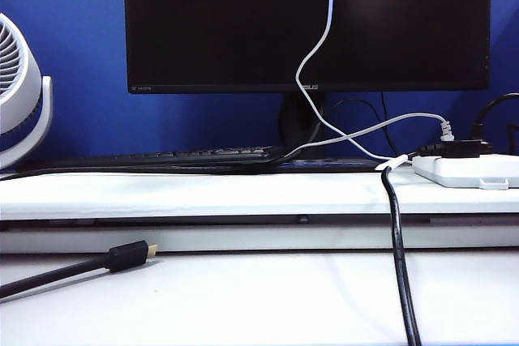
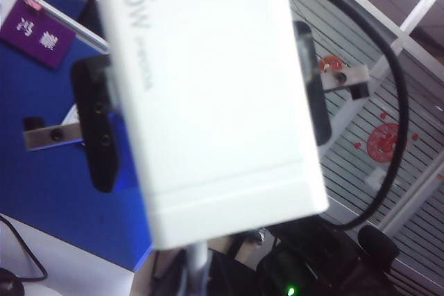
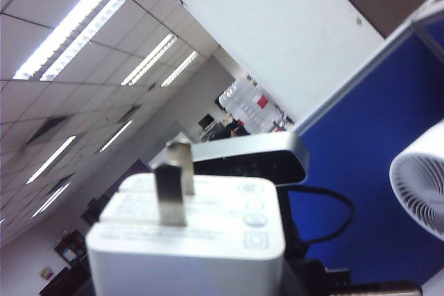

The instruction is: Pick up the Type-C charging cable and the charging base, insert one end of the Type-C charger into the corresponding slot on the base, and finally place the plugged-in charger back on the table.

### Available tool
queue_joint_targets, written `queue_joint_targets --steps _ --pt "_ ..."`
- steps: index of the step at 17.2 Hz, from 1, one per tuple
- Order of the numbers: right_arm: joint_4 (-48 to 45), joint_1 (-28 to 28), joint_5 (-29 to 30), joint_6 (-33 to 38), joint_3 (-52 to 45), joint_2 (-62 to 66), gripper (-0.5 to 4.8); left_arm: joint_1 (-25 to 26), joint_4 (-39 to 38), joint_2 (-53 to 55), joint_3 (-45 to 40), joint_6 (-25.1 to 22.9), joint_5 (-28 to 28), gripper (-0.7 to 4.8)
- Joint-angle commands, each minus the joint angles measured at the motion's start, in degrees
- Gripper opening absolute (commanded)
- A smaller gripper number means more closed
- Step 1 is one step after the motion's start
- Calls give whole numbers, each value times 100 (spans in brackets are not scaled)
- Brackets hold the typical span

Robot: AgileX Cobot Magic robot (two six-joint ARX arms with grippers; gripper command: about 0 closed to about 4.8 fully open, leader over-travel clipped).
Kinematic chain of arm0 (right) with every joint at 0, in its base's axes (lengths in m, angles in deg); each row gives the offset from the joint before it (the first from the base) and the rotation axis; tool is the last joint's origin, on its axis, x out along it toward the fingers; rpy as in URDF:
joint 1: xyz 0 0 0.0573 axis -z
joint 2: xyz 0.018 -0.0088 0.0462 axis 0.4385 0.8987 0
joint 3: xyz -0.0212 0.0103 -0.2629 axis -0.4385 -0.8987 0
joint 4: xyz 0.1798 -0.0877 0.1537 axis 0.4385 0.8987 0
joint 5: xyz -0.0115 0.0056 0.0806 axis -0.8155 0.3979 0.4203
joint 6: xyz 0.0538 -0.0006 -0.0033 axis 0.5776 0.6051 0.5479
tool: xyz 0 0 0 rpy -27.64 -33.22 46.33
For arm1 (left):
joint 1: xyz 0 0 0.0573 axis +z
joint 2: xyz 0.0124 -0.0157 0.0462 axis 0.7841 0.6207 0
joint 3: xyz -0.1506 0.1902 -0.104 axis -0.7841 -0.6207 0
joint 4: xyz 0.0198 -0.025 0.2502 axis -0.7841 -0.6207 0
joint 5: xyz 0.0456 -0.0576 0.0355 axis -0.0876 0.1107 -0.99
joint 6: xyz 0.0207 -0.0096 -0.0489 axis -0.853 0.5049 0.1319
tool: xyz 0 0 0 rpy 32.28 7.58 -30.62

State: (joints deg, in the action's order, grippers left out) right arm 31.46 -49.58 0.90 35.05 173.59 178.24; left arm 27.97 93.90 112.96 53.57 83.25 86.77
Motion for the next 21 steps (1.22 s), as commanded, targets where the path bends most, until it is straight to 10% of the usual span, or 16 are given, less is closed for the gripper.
queue_joint_targets --steps 1,21 --pt "-39 -9 83 -155 37 -57 -6 2 42 -17 31 13 33 -6" --pt "-15 72 42 -319 37 -50 -6 114 -44 -20 31 11 92 -6"
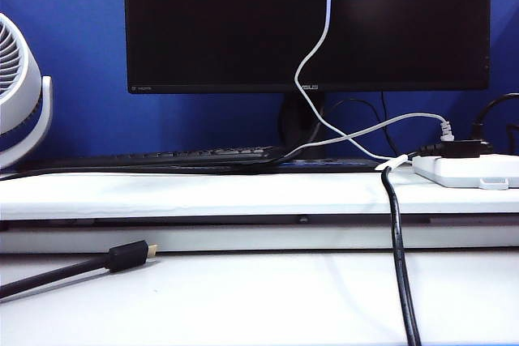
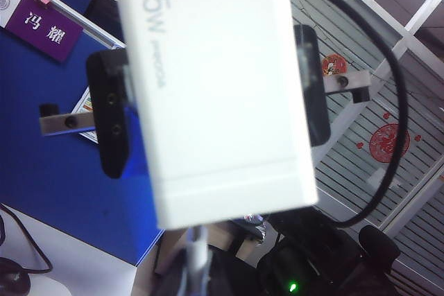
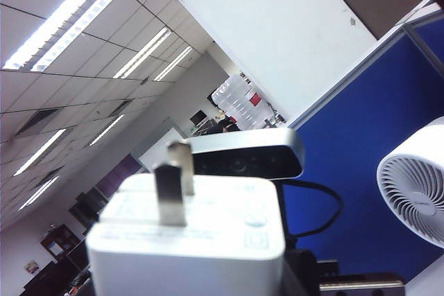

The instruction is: Pick up the Type-C charging cable and the charging base, insert one end of the Type-C charger into the corresponding slot on the base, and finally place the plugged-in charger back on the table.

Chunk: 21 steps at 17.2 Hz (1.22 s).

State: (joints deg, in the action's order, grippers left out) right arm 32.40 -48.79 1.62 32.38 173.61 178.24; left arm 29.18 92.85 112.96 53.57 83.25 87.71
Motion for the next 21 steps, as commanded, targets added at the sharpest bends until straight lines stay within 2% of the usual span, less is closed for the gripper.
queue_joint_targets --steps 1,21 --pt "-107 -7 -28 -52 35 -50 -6 -7 63 -20 31 11 -4 -6" --pt "105 -9 -46 -273 46 -50 -6 -17 -116 -17 31 -31 2 -6"
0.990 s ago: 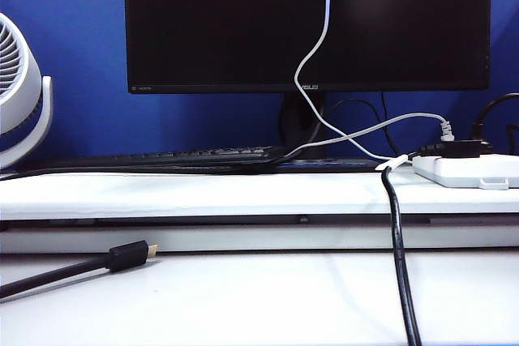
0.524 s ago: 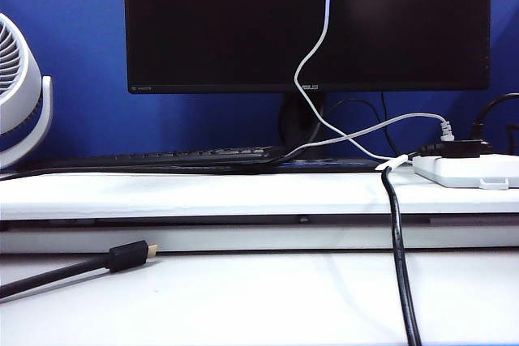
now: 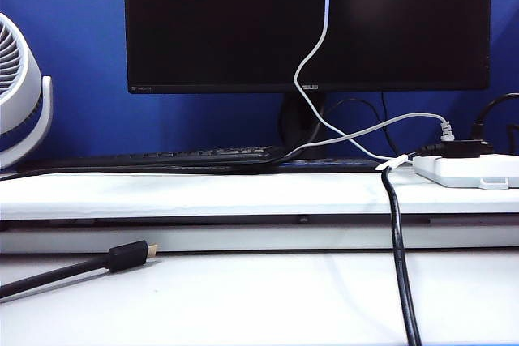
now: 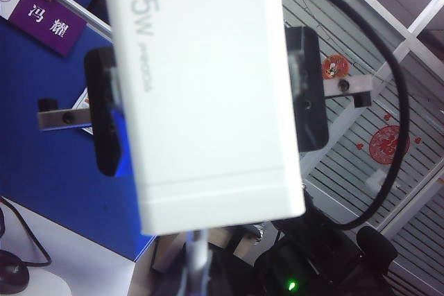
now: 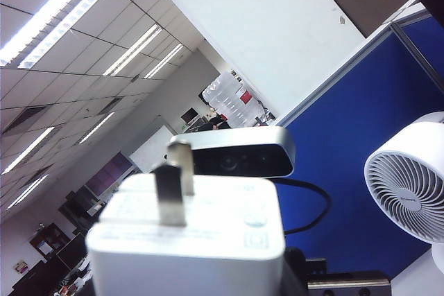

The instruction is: Pick up the Type-C charging cable and the charging base, insert one end of the Type-C charger into the corresponding slot on the base, and finally place the plugged-in charger back on the table.

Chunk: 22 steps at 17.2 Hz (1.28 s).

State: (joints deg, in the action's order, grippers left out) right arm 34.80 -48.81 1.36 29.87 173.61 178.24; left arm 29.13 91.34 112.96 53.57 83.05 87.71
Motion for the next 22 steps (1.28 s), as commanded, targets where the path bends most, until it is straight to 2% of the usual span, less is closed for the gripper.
queue_joint_targets --steps 1,14,22 --pt "-136 -7 -15 -22 46 -50 -6 -13 35 -17 31 -11 2 -6" --pt "81 -22 153 -66 46 2 -6 -15 -48 -20 31 -7 98 -6" --pt "76 -22 557 -323 50 -2 -6 -15 -50 -20 31 -9 87 -6"
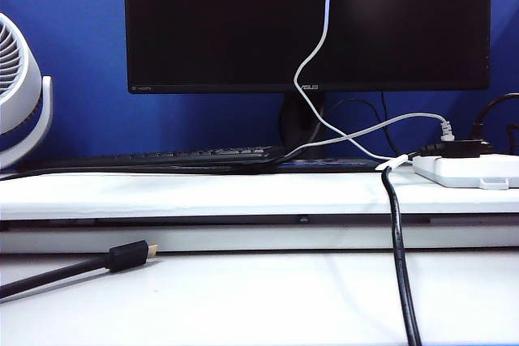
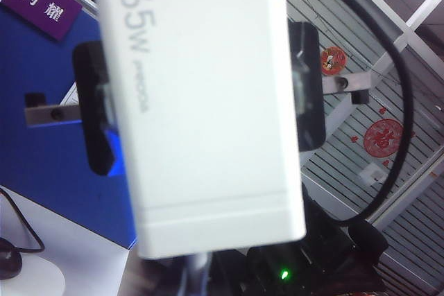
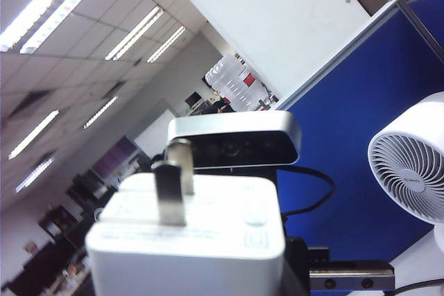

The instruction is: Pick up the Type-C charging cable and the charging base, insert one end of the Type-C charger into the corresponding slot on the base, and finally place the plugged-in charger back on the table.

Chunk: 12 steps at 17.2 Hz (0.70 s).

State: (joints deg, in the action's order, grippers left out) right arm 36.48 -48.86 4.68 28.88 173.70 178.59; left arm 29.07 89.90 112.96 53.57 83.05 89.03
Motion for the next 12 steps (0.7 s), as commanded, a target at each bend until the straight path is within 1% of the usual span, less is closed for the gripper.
queue_joint_targets --steps 1,5,7,9,12 --pt "-90 -17 258 -313 42 -37 -6 -9 94 -20 31 -9 -50 -6" --pt "-55 -17 267 -442 42 -37 -6 -9 94 -20 31 -9 -101 -6" --pt "155 -20 262 -490 42 -37 -6 -9 96 -20 31 -9 -120 -6" --pt "223 -20 256 -857 42 -37 -6 -9 98 -20 31 -9 -136 -6" --pt "240 -24 245 -927 42 -37 -6 -9 98 -20 31 -7 -153 -6"
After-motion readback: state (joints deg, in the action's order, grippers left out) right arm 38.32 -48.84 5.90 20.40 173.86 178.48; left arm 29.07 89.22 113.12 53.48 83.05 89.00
